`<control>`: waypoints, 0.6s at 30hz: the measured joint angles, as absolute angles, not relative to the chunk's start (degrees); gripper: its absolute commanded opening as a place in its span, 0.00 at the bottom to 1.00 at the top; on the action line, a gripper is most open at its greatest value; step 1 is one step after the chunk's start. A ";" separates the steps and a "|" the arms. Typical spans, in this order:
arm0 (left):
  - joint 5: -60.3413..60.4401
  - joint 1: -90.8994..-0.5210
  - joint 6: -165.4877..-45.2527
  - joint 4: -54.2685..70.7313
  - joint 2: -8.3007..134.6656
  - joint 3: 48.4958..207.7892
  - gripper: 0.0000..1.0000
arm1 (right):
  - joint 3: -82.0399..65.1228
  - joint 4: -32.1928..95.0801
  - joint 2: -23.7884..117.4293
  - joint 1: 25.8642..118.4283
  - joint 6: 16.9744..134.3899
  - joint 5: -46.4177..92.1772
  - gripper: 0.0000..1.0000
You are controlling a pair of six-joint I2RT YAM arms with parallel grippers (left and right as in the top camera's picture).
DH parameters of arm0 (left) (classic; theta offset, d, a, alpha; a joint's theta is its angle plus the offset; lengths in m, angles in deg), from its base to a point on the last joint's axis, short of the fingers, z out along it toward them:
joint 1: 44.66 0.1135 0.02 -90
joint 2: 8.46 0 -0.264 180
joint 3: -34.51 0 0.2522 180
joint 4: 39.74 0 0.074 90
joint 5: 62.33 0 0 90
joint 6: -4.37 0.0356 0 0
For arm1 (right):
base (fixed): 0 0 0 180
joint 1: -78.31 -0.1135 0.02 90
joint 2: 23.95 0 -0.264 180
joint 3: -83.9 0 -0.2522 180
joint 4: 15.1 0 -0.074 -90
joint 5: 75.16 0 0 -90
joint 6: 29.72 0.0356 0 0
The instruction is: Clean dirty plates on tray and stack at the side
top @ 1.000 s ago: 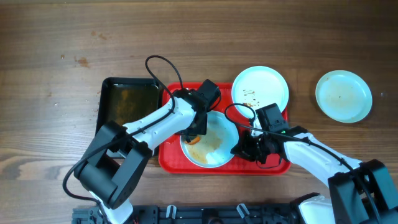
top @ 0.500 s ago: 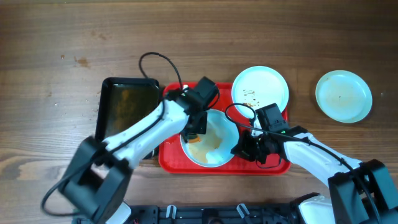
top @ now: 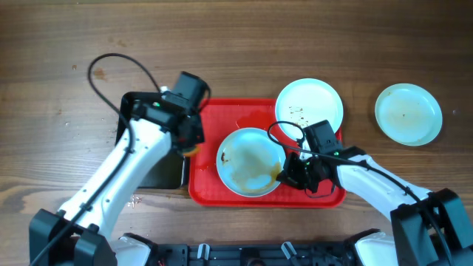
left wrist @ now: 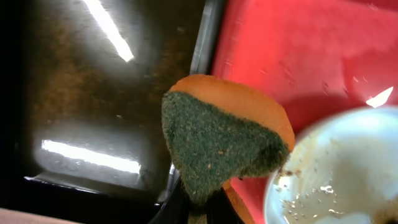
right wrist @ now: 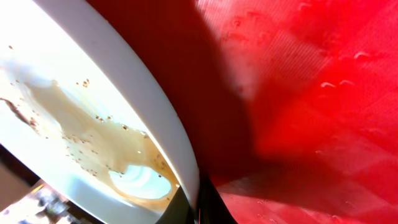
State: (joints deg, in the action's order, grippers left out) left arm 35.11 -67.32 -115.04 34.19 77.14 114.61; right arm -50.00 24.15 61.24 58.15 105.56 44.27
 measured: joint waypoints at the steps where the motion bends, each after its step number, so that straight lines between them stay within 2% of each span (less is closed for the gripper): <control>1: 35.04 -66.16 -115.02 34.19 77.14 114.61 0.04 | -48.80 26.67 61.39 58.15 105.06 42.71 0.05; 5: 34.39 -60.82 -113.71 33.95 77.14 114.61 0.04 | -40.82 40.26 61.89 58.15 101.95 32.97 0.04; 9: 33.67 -59.12 -112.66 33.12 77.14 114.61 0.04 | -33.32 48.28 62.00 58.15 98.96 24.55 0.05; 18: 32.79 -58.92 -112.24 32.07 79.13 114.61 0.04 | -27.70 53.09 61.98 58.15 95.13 13.27 0.05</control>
State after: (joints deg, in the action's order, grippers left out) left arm 32.79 -58.92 -112.24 32.07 79.13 114.61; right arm -27.70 53.09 61.98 58.15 95.13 13.27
